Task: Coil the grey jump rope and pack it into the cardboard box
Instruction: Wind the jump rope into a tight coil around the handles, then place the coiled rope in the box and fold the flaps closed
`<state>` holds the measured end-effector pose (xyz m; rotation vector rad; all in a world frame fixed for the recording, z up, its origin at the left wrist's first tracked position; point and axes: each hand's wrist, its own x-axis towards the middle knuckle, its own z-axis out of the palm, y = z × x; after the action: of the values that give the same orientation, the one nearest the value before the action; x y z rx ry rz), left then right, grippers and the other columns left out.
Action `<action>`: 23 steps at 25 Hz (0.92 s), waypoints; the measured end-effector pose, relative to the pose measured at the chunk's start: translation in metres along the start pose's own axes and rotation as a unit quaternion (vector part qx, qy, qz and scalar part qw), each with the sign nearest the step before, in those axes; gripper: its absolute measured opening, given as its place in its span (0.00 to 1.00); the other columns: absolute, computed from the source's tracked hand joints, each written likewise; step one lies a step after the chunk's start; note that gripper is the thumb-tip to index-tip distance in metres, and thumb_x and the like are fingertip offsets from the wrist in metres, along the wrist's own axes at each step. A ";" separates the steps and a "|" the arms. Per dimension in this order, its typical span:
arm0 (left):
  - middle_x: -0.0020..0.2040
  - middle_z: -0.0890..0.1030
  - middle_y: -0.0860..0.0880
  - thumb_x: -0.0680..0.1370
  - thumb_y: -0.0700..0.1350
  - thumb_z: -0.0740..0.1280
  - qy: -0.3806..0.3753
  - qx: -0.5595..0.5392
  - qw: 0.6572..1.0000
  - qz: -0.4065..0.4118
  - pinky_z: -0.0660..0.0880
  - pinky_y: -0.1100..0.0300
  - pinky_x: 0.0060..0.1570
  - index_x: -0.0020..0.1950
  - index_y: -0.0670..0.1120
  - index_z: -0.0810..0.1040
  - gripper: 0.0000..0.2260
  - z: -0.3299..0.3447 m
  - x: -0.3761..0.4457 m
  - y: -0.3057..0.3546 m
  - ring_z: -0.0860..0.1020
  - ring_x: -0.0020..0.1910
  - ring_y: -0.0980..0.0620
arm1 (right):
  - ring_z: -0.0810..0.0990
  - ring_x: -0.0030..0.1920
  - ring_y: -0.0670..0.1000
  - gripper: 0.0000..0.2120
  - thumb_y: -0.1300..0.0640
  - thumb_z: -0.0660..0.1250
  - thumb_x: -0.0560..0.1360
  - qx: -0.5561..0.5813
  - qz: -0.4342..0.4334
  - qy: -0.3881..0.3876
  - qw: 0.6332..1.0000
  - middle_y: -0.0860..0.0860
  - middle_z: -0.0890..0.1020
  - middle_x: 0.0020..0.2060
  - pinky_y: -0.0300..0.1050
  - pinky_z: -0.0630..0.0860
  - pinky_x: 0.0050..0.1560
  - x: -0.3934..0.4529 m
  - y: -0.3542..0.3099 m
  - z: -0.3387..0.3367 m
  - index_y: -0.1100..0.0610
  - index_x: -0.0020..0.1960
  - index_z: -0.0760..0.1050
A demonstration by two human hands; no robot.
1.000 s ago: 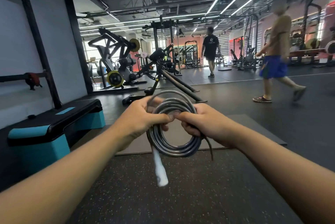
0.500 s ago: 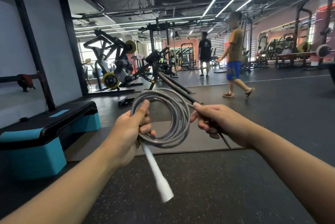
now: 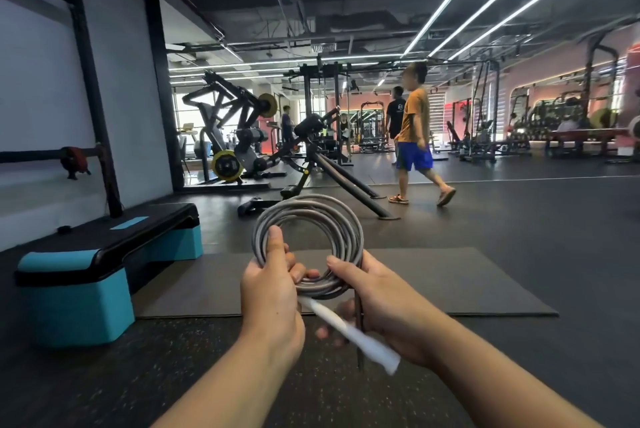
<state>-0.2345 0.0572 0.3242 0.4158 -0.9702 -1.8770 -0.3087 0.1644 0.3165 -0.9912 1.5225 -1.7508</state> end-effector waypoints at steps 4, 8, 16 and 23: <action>0.30 0.70 0.51 0.81 0.54 0.65 0.004 0.040 0.999 -0.008 0.79 0.52 0.40 0.48 0.42 0.74 0.14 -0.015 0.000 0.001 0.74 0.26 0.55 | 0.81 0.25 0.58 0.10 0.47 0.60 0.84 -0.073 0.006 0.002 0.997 0.61 0.87 0.42 0.45 0.75 0.21 -0.004 -0.001 0.010 0.51 0.60 0.67; 0.36 0.80 0.50 0.80 0.54 0.67 0.015 0.169 0.984 0.049 0.78 0.48 0.51 0.49 0.46 0.80 0.12 -0.028 0.005 0.017 0.81 0.40 0.49 | 0.79 0.22 0.55 0.07 0.49 0.60 0.85 -0.111 -0.043 0.018 0.993 0.51 0.84 0.26 0.43 0.74 0.20 0.002 -0.007 0.025 0.51 0.59 0.68; 0.29 0.77 0.55 0.78 0.48 0.71 0.164 0.166 0.970 0.066 0.75 0.64 0.35 0.48 0.48 0.78 0.05 -0.061 0.025 0.175 0.76 0.29 0.59 | 0.78 0.26 0.62 0.06 0.51 0.61 0.84 -0.145 -0.005 -0.054 0.988 0.58 0.80 0.29 0.57 0.76 0.27 0.049 -0.102 0.152 0.53 0.57 0.71; 0.38 0.79 0.50 0.76 0.33 0.65 0.366 0.077 0.926 0.051 0.76 0.57 0.32 0.48 0.45 0.79 0.08 -0.156 -0.017 0.401 0.77 0.33 0.54 | 0.78 0.24 0.58 0.04 0.56 0.62 0.84 -0.166 0.048 -0.228 0.958 0.58 0.80 0.33 0.56 0.75 0.23 0.059 -0.192 0.366 0.54 0.51 0.72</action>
<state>0.1114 -0.0926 0.5333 1.0488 -0.6039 -1.3699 -0.0252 -0.0498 0.5362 -1.3524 1.5450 -1.1123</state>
